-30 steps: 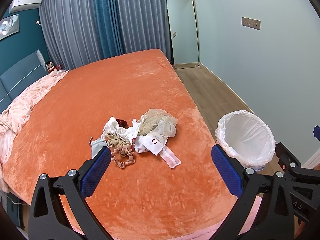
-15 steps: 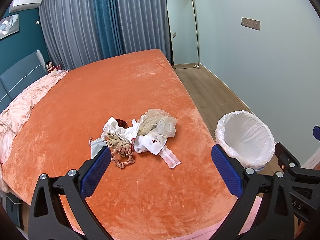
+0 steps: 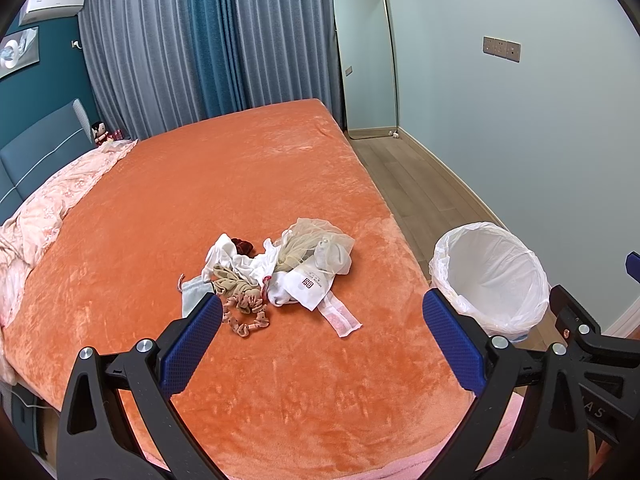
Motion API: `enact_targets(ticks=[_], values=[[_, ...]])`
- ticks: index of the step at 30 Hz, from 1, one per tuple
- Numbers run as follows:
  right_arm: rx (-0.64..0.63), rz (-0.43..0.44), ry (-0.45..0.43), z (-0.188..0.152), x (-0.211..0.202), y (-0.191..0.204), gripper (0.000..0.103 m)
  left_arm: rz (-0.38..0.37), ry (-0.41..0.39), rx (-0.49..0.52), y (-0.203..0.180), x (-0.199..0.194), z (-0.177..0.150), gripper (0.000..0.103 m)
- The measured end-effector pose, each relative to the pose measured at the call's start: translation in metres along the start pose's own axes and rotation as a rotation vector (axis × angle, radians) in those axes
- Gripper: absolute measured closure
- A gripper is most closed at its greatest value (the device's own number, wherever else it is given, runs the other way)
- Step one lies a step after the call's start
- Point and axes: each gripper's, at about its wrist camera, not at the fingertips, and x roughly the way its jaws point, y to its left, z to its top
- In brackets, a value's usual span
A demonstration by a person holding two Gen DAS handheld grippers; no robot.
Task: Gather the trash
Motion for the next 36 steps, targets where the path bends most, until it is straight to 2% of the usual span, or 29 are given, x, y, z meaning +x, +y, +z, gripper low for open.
enact_targets(ticks=[12, 20, 27, 36], values=[[0.005, 0.001, -0.012, 0.001, 0.000, -0.001, 0.007, -0.009, -0.008, 0.003, -0.003, 0.001, 0.003, 0.007], [0.006, 0.009, -0.034, -0.002, -0.003, 0.016, 0.007, -0.009, 0.006, -0.017, 0.013, 0.008, -0.009, 0.007], [-0.016, 0.067, -0.016, -0.013, 0.009, 0.056, 0.007, -0.002, 0.058, -0.089, 0.058, 0.032, -0.024, 0.007], [-0.041, 0.139, 0.018, -0.024, 0.042, 0.117, 0.007, 0.103, 0.132, -0.202, 0.146, 0.076, -0.053, 0.007]])
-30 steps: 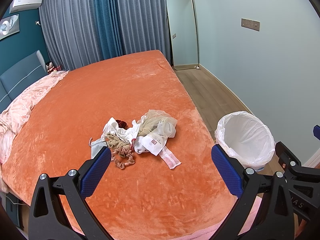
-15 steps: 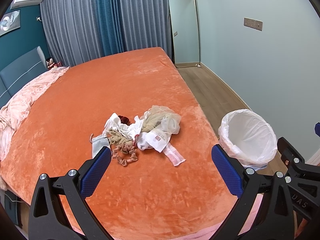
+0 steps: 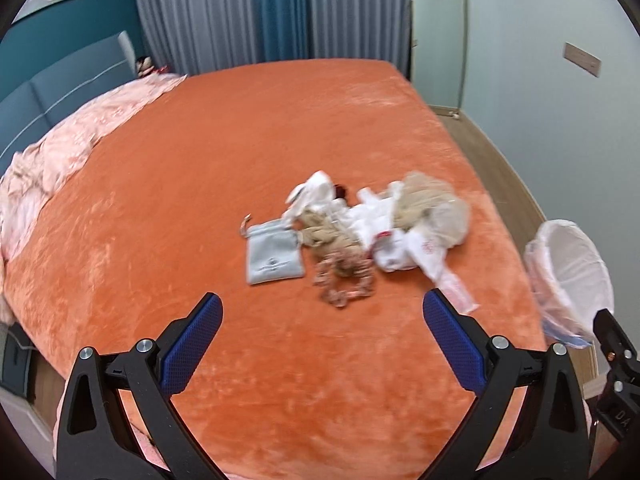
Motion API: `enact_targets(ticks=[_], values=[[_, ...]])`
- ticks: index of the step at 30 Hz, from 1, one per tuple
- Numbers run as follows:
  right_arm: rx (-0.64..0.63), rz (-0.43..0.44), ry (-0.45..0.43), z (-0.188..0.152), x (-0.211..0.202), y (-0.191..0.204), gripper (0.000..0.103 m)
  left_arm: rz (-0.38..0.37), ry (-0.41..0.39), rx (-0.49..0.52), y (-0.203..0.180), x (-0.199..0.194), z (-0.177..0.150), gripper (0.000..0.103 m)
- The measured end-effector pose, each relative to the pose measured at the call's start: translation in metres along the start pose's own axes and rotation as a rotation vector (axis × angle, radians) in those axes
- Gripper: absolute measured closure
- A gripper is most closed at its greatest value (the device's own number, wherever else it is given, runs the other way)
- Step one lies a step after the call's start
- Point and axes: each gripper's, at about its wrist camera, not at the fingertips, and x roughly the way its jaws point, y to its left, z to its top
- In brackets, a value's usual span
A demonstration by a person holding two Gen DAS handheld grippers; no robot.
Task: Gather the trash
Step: 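Grasp the grey pouch with the left tool while the right tool grasps the pink scrunchie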
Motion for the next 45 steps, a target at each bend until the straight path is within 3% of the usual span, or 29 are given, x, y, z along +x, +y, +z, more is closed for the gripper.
enact_targets(ticks=[13, 20, 27, 30, 35, 39, 41, 42, 45], values=[[-0.005, 0.100, 0.102, -0.001, 0.073, 0.067, 0.007, 0.105, 0.080, -0.101, 0.089, 0.095, 0.007, 0.007], [-0.019, 0.165, 0.168, 0.003, 0.111, 0.109, 0.007, 0.044, 0.157, -0.122, 0.108, 0.154, 0.014, 0.008], [-0.068, 0.210, 0.214, 0.008, 0.148, 0.158, 0.020, -0.026, 0.228, -0.168, 0.110, 0.198, 0.015, 0.012], [-0.080, 0.225, 0.244, 0.008, 0.166, 0.176, 0.025, -0.063, 0.266, -0.183, 0.109, 0.212, 0.013, 0.023], [-0.074, 0.239, 0.310, 0.004, 0.192, 0.188, 0.047, -0.077, 0.277, -0.197, 0.107, 0.220, 0.008, 0.037], [-0.033, 0.283, 0.361, -0.002, 0.209, 0.190, 0.069, -0.101, 0.271, -0.197, 0.106, 0.221, 0.009, 0.079], [-0.027, 0.290, 0.354, -0.001, 0.209, 0.192, 0.076, -0.106, 0.272, -0.207, 0.106, 0.222, 0.010, 0.091], [-0.029, 0.300, 0.355, -0.001, 0.208, 0.192, 0.087, -0.108, 0.271, -0.209, 0.107, 0.220, 0.010, 0.100], [-0.019, 0.324, 0.348, 0.003, 0.200, 0.189, 0.093, -0.129, 0.267, -0.215, 0.107, 0.211, 0.011, 0.101]])
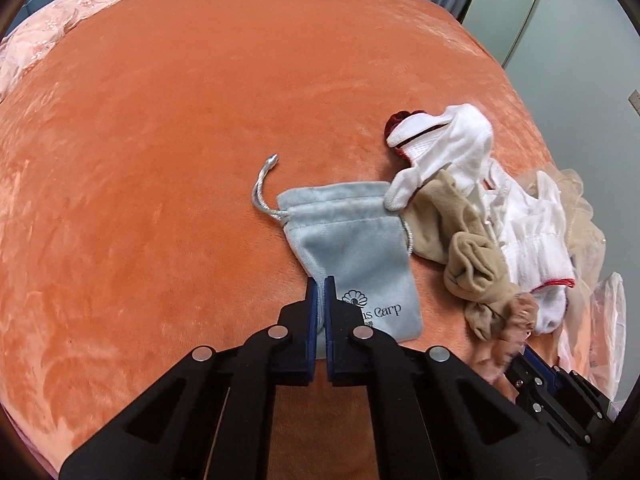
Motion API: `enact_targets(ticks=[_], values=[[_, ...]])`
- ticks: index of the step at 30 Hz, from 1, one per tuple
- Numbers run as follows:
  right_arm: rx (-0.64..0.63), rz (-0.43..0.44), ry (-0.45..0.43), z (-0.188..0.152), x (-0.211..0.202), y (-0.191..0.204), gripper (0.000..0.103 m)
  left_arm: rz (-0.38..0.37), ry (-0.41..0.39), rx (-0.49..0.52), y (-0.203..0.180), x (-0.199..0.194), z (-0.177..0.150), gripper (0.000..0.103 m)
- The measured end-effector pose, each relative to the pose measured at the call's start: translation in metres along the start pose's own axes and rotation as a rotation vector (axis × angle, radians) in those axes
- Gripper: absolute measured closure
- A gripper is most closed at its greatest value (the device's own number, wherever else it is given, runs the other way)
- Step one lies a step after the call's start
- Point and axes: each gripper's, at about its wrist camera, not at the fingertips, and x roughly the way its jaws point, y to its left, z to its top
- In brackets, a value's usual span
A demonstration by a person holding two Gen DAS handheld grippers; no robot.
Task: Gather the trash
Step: 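Grasp the grey pouch with the left tool while the right tool grasps the pink scrunchie, then carry pouch and scrunchie over the bin and open both tools to drop them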
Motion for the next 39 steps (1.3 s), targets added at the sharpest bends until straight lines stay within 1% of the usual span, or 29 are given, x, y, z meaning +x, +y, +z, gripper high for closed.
enact_targets(ticks=[3, 6, 9, 12, 14, 17, 20, 22, 27, 34, 39], values=[[0.010, 0.020, -0.026, -0.002, -0.020, -0.001, 0.095, -0.013, -0.033, 0.012, -0.004, -0.020, -0.003, 0.101], [0.018, 0.041, -0.075, -0.002, -0.044, -0.003, 0.095, -0.029, -0.076, 0.026, -0.009, -0.049, -0.009, 0.101], [0.012, 0.049, -0.139, -0.001, -0.073, -0.005, 0.095, -0.050, -0.116, 0.050, -0.019, -0.081, -0.013, 0.101], [0.022, 0.064, -0.211, 0.001, -0.107, -0.018, 0.095, -0.082, -0.164, 0.075, -0.034, -0.116, -0.018, 0.101], [0.035, 0.068, -0.265, 0.003, -0.134, -0.029, 0.095, -0.104, -0.184, 0.088, -0.048, -0.131, -0.016, 0.101], [0.058, 0.065, -0.325, 0.006, -0.164, -0.044, 0.095, -0.140, -0.222, 0.133, -0.076, -0.160, -0.016, 0.101], [0.088, 0.051, -0.383, 0.001, -0.195, -0.066, 0.095, -0.176, -0.257, 0.193, -0.117, -0.180, -0.016, 0.101], [0.108, 0.034, -0.417, -0.002, -0.212, -0.081, 0.095, -0.209, -0.279, 0.234, -0.139, -0.200, -0.022, 0.101], [0.155, -0.014, -0.482, -0.010, -0.247, -0.125, 0.095, -0.283, -0.309, 0.339, -0.198, -0.229, -0.037, 0.101], [0.254, -0.087, -0.542, -0.026, -0.280, -0.193, 0.095, -0.362, -0.326, 0.468, -0.267, -0.254, -0.064, 0.101], [0.316, -0.134, -0.558, -0.038, -0.292, -0.237, 0.095, -0.399, -0.315, 0.542, -0.320, -0.251, -0.074, 0.101]])
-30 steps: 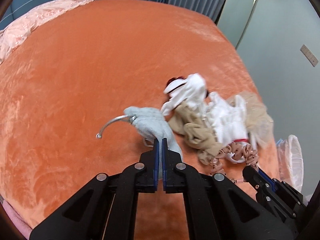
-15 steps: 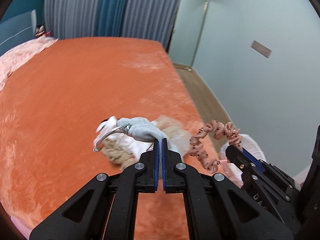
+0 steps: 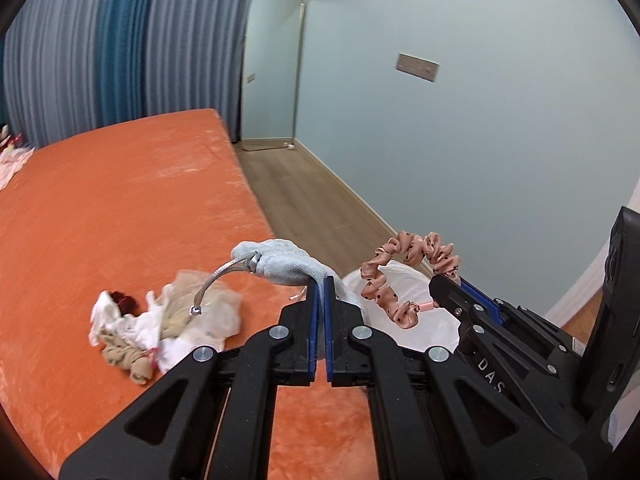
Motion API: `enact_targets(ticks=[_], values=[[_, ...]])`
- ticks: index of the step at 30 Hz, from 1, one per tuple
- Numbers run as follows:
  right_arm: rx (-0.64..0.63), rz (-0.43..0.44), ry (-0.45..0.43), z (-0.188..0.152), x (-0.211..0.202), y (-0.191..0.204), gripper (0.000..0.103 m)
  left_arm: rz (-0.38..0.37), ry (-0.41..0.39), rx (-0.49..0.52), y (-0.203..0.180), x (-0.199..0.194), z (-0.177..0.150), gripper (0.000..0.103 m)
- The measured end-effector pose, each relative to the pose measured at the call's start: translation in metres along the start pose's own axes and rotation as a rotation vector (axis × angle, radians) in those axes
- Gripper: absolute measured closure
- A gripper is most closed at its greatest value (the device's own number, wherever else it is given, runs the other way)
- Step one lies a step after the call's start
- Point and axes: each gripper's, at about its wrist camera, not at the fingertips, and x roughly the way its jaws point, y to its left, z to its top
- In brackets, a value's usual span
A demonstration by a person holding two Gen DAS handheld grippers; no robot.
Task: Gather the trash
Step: 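Carry pouch and scrunchie over the bin and open both tools to drop them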
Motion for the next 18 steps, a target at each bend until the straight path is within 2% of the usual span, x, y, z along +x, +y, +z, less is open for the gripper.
enact_targets(ticks=[8, 18], values=[[0.058, -0.081, 0.004, 0.001, 0.005, -0.055, 0.095, -0.113, 0.049, 0.048, -0.043, 0.044, 0.002, 0.101], [0.102, -0.132, 0.037, 0.002, 0.027, -0.094, 0.094, -0.207, 0.118, 0.019, -0.067, 0.094, 0.006, 0.100]])
